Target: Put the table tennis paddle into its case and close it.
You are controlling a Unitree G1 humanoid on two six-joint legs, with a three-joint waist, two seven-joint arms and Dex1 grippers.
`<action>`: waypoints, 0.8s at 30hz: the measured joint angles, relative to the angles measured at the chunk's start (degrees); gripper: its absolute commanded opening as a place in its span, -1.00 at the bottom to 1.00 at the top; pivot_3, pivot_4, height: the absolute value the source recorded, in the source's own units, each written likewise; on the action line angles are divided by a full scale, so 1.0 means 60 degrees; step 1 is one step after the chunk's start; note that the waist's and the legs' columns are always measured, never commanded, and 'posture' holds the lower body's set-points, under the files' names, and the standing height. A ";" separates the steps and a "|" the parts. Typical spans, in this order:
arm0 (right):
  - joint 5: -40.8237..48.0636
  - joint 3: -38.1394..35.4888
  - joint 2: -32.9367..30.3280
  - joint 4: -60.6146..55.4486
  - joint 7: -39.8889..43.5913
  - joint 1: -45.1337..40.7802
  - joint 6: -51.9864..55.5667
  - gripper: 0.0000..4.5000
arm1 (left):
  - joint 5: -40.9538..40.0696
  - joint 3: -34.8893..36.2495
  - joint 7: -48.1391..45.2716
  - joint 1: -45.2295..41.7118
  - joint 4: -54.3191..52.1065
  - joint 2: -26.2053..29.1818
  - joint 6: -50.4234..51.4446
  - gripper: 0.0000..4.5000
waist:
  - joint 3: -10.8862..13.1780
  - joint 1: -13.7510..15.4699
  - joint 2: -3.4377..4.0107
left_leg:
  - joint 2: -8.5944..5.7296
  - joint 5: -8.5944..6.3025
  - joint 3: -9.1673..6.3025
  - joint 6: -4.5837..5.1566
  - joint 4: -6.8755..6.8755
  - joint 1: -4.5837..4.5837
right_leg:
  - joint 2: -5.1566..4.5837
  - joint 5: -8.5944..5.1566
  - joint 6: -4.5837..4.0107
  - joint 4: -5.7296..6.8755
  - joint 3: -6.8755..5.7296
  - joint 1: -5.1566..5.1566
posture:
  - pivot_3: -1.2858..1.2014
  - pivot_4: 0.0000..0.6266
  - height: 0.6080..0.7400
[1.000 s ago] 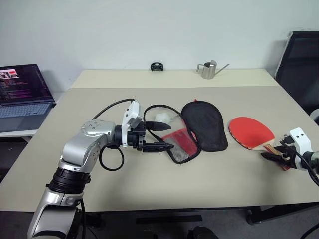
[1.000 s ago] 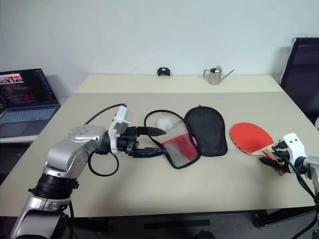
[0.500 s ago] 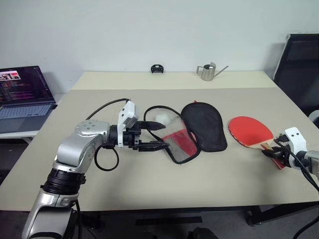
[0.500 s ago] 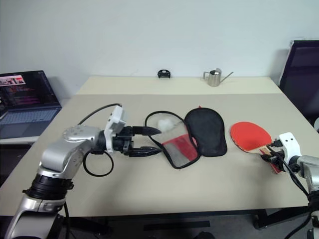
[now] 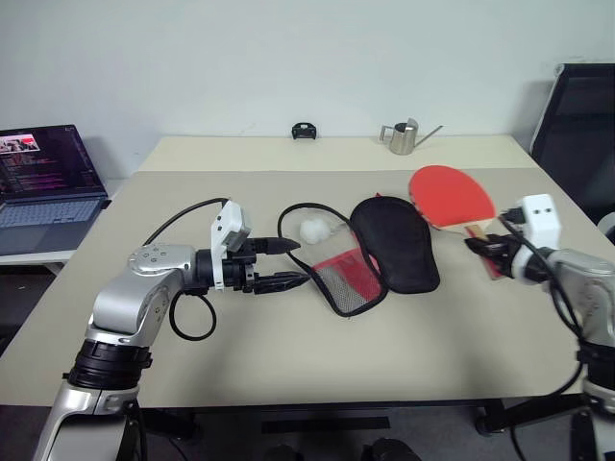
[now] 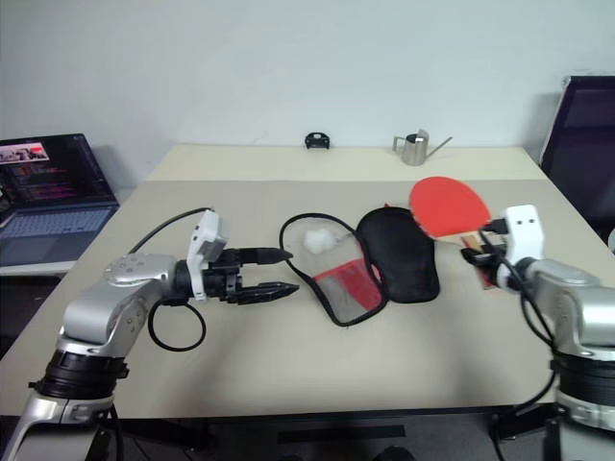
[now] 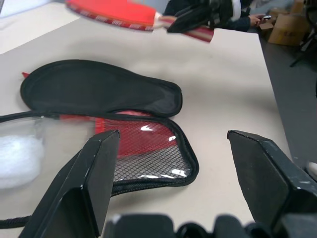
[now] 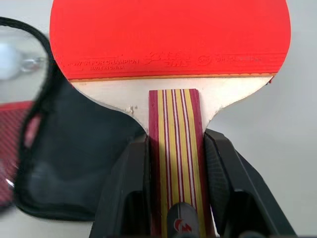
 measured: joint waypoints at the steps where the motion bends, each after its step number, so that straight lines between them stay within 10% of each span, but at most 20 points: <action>1: -0.0022 0.0166 0.0302 -0.0015 -0.0274 -0.0142 0.0147 -0.51 | 0.0002 0.0001 0.0005 -0.0002 0.0000 -0.0002 -0.0007 0.69 | 0.0000 0.0000 0.0000 | 0.0000 0.0000 0.0000 0.0000 0.0000 -0.0006 | 0.0000 0.0000 0.0000 0.0000 0.0000 -0.0005 | 0.03 -0.52 1.00; 24: -0.1869 0.1849 0.2764 0.2917 -0.2359 -0.0952 -0.1901 -0.51 | 0.0107 -0.0012 -0.0015 -0.0058 0.0028 -0.0155 -0.0203 0.69 | -0.0001 -0.0021 0.0001 | -0.0003 0.0013 0.0012 -0.0019 0.0005 -0.0162 | 0.0000 0.0002 -0.0003 0.0018 0.0005 -0.0174 | 0.03 -0.52 1.00</action>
